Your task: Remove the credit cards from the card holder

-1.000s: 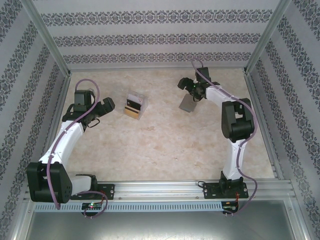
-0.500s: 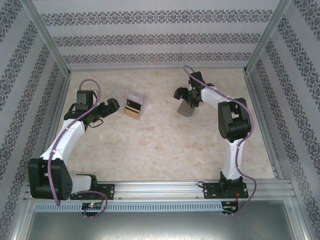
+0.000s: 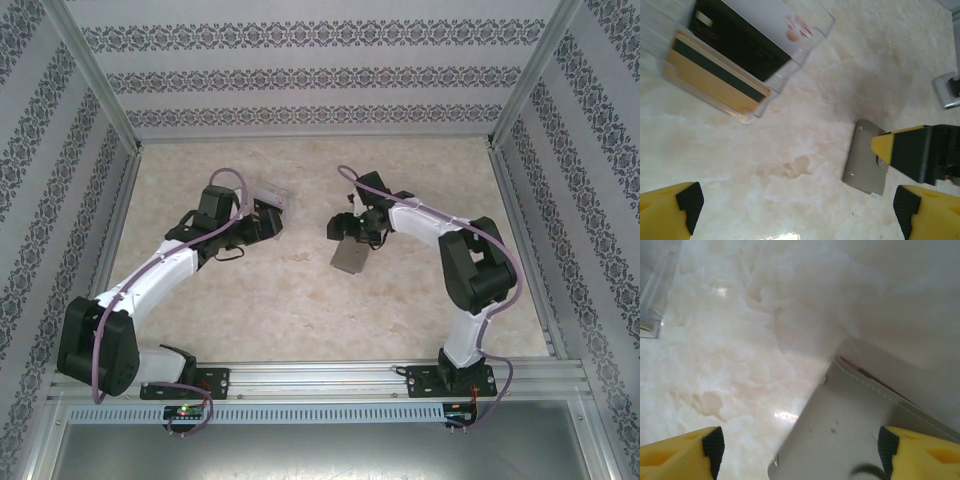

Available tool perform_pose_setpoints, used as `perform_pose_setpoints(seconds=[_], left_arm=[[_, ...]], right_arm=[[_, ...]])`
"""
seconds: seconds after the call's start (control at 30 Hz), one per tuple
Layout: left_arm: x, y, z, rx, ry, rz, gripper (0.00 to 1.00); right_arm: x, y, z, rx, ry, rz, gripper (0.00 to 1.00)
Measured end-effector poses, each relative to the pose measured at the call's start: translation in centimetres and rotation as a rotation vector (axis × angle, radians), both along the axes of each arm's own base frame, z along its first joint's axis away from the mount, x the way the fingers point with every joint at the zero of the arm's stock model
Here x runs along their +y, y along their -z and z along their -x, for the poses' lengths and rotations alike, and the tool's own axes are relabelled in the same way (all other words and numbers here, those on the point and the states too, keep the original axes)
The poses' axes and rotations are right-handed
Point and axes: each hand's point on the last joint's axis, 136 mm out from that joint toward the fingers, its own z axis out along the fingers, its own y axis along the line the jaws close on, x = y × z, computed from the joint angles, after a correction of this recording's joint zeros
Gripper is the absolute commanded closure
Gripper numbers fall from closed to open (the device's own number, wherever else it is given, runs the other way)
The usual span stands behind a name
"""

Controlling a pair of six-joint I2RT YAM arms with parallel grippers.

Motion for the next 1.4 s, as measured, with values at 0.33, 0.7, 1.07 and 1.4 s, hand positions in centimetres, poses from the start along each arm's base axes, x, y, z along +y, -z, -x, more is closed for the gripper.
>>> perform_pose_setpoints(seconds=[0.33, 0.7, 1.07, 1.4], left_arm=[[-5.2, 4.9, 0.0, 0.126, 0.087, 0.033, 0.10], [-10.0, 5.8, -1.8, 0.180, 0.186, 0.089, 0.23], [-10.0, 8.8, -0.5, 0.321, 0.163, 0.083, 0.31], [-10.2, 11.4, 3.1, 0.458, 0.135, 0.118, 0.35]], right_arm=[[-5.9, -0.8, 0.1, 0.005, 0.227, -0.006, 0.48], [-5.8, 3.3, 1.8, 0.114, 0.262, 0.027, 0.66], [-1.5, 3.5, -0.4, 0.077, 0.106, 0.034, 0.73], [1.4, 3.5, 1.8, 0.095, 0.009, -0.011, 0.69]])
